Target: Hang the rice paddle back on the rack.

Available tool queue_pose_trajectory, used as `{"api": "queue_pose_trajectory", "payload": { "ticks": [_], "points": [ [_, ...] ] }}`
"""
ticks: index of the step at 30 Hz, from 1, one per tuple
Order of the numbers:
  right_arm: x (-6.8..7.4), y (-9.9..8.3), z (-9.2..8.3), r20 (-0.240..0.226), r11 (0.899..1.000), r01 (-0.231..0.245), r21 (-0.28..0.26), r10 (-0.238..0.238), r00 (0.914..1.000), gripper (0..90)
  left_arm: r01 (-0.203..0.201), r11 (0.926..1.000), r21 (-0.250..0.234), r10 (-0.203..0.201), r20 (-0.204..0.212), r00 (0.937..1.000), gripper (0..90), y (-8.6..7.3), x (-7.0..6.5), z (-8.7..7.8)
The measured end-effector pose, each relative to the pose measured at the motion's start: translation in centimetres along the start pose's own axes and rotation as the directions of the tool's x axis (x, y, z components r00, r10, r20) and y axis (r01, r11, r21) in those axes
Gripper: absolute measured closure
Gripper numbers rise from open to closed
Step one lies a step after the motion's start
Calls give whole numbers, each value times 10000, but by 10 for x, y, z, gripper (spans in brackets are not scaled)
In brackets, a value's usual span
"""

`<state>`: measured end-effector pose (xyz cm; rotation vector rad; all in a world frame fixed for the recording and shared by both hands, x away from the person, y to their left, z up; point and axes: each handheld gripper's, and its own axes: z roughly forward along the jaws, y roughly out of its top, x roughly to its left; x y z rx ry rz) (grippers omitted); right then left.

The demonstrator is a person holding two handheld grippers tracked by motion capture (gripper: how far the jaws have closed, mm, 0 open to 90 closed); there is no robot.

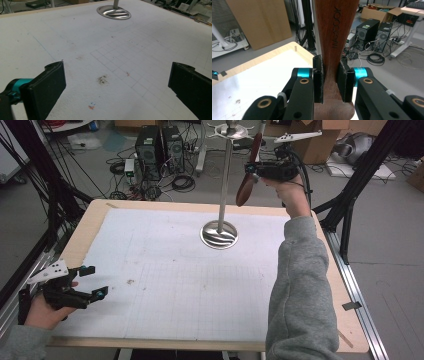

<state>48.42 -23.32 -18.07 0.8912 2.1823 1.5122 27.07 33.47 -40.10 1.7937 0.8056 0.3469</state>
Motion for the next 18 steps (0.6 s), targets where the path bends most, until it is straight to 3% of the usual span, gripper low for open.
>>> {"api": "queue_pose_trajectory", "payload": {
  "ticks": [18],
  "points": [
    [3,5,6,-14,10000,6,91,-6,10000,773,90,10000,-32,-90,1,10000,18,1,1,-2]
  ]
}}
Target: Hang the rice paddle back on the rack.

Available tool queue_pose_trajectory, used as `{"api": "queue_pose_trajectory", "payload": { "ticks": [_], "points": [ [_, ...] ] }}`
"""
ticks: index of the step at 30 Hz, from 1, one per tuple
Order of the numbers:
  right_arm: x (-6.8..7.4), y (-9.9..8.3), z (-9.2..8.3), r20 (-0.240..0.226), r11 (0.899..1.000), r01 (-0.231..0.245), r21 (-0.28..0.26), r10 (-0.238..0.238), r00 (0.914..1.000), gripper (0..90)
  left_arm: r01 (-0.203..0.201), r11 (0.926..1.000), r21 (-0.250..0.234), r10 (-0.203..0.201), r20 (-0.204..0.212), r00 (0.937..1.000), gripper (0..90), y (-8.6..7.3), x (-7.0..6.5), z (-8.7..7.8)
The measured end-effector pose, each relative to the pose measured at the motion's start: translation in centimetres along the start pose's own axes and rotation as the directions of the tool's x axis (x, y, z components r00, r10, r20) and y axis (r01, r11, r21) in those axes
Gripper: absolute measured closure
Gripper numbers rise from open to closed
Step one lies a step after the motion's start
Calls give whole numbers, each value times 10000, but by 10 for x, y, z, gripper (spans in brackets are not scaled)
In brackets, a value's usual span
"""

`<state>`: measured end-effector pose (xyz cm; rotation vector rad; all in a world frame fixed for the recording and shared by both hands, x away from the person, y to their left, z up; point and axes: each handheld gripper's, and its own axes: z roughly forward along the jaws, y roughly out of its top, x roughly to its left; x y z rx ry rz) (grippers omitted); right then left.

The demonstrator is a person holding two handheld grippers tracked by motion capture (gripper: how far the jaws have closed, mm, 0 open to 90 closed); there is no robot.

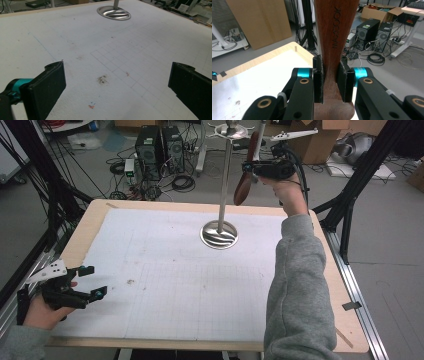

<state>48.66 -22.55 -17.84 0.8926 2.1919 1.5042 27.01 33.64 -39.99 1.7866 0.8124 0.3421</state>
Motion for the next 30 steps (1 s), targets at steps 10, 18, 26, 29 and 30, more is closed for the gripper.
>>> {"api": "queue_pose_trajectory", "payload": {
  "ticks": [10,18,26,29,30],
  "points": [
    [2,2,3,20,10000,36,54,-36,10000,773,10,10000,16,-10,-27,10000,18,0,1,-2],
    [3,5,5,19,9999,111,65,-111,9999,772,-2,10000,76,3,-52,10000,18,-1,2,-1],
    [2,2,11,-65,9998,21,182,-20,10000,770,18,9999,126,-17,-67,10000,18,-1,1,-1],
    [2,0,14,-76,10000,-30,56,31,10000,769,30,9999,135,-30,-58,10000,18,-2,2,0],
    [2,0,14,-76,10000,-30,56,31,10000,769,38,9999,143,-37,-57,10000,18,-2,2,0]
  ]
}}
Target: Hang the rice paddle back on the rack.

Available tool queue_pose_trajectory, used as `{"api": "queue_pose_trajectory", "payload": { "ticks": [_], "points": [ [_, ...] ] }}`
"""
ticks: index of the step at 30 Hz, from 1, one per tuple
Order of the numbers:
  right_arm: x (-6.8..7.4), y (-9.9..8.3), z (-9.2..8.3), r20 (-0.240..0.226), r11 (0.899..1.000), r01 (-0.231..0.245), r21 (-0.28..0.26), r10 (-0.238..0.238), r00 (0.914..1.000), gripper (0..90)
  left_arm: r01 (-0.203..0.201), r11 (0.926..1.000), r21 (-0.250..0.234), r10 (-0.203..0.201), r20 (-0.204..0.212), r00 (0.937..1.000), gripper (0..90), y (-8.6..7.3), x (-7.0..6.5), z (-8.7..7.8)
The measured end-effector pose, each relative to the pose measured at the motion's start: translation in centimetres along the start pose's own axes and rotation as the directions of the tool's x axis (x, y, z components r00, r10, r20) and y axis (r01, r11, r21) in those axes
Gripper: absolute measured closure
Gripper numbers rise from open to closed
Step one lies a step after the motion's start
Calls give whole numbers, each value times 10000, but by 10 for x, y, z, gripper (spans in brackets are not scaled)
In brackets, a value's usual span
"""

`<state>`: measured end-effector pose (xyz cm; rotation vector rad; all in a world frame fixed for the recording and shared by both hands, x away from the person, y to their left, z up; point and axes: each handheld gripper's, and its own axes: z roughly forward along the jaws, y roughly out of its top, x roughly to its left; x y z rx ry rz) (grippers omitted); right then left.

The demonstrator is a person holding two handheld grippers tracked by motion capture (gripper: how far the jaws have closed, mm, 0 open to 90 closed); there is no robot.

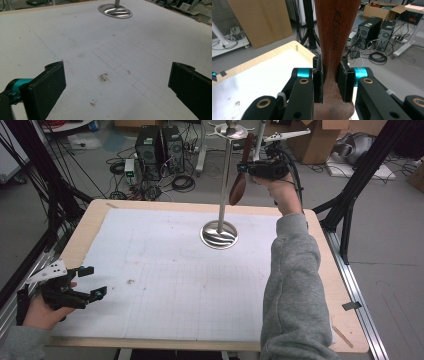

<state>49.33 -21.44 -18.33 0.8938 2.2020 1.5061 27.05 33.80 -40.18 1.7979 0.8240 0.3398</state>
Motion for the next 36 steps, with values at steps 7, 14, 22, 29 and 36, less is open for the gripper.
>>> {"api": "queue_pose_trajectory", "payload": {
  "ticks": [7,14,22,29,36],
  "points": [
    [0,-2,0,39,9999,54,-86,-53,10000,765,-5,10000,21,5,-13,10000,18,0,0,0],
    [2,-3,-8,355,9992,119,-370,-106,9993,637,-31,10000,69,31,-3,10000,18,-1,0,3],
    [6,-11,-15,447,9992,2,-388,15,9990,400,-55,10000,-22,55,77,10000,18,4,2,11],
    [10,-18,-24,192,9998,32,200,-36,9998,168,-174,9998,-117,174,-30,9998,18,7,5,20],
    [10,-25,-28,192,9988,-295,403,287,9994,32,-229,9996,-179,229,-15,9997,18,10,5,25]
  ]
}}
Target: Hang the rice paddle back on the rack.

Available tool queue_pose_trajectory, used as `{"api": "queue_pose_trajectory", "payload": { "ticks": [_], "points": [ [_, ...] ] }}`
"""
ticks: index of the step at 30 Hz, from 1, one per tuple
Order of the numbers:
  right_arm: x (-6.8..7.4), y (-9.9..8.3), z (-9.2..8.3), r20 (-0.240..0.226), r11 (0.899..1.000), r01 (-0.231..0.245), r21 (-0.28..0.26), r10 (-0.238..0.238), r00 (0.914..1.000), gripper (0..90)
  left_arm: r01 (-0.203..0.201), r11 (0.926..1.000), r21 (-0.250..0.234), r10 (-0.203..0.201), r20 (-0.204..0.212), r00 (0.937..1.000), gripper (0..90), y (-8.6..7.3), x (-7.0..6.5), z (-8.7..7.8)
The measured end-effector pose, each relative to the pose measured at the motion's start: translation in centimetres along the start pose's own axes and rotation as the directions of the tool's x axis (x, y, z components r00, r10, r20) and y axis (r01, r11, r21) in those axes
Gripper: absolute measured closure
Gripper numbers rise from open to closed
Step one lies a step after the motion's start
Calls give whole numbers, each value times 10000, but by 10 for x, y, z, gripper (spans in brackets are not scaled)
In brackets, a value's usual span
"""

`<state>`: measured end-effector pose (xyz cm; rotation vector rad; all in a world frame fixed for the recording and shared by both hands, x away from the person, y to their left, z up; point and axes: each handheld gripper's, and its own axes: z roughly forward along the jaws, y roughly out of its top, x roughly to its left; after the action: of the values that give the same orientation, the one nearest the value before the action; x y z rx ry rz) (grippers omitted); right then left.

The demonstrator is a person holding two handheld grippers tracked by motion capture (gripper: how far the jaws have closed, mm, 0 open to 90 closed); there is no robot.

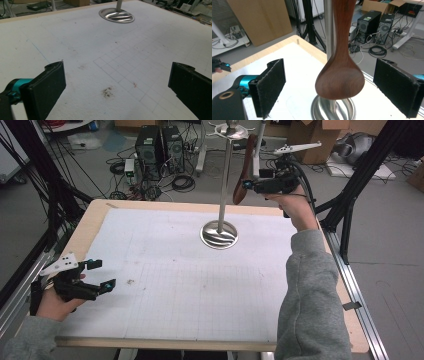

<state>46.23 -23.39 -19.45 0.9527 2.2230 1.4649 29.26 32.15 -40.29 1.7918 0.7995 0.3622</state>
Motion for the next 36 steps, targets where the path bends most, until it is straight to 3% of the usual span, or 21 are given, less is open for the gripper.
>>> {"api": "queue_pose_trajectory", "payload": {
  "ticks": [5,14,20,26,27,28,33,36],
  "points": [
    [4,-8,-1,278,9999,126,114,-129,9995,1,-5,10000,26,5,47,10000,18,1,2,5],
    [8,-25,-6,-37,9992,354,209,-353,9994,1,-58,10000,3,58,118,9999,18,4,2,11],
    [5,-39,-7,-135,9981,529,303,-525,9985,2,-266,9989,-376,264,-50,9996,18,7,0,10],
    [3,-54,-14,-72,9978,646,-155,-648,9979,2,-25,9991,-412,27,64,10000,18,7,1,9],
    [3,-54,-14,-72,9978,646,-155,-648,9979,2,136,9987,-488,-123,277,9995,18,8,1,8],
    [4,-58,-17,65,9946,1021,-181,-1020,9948,4,372,9956,-861,-328,520,9981,18,10,0,7],
    [3,-69,-22,-31,9953,907,-348,-909,9959,4,339,9948,-957,-287,548,9981,18,13,-3,8],
    [2,-77,-24,-44,9963,771,-370,-773,9970,4,363,9966,-739,-328,476,9983,18,10,-2,10]
  ]
}}
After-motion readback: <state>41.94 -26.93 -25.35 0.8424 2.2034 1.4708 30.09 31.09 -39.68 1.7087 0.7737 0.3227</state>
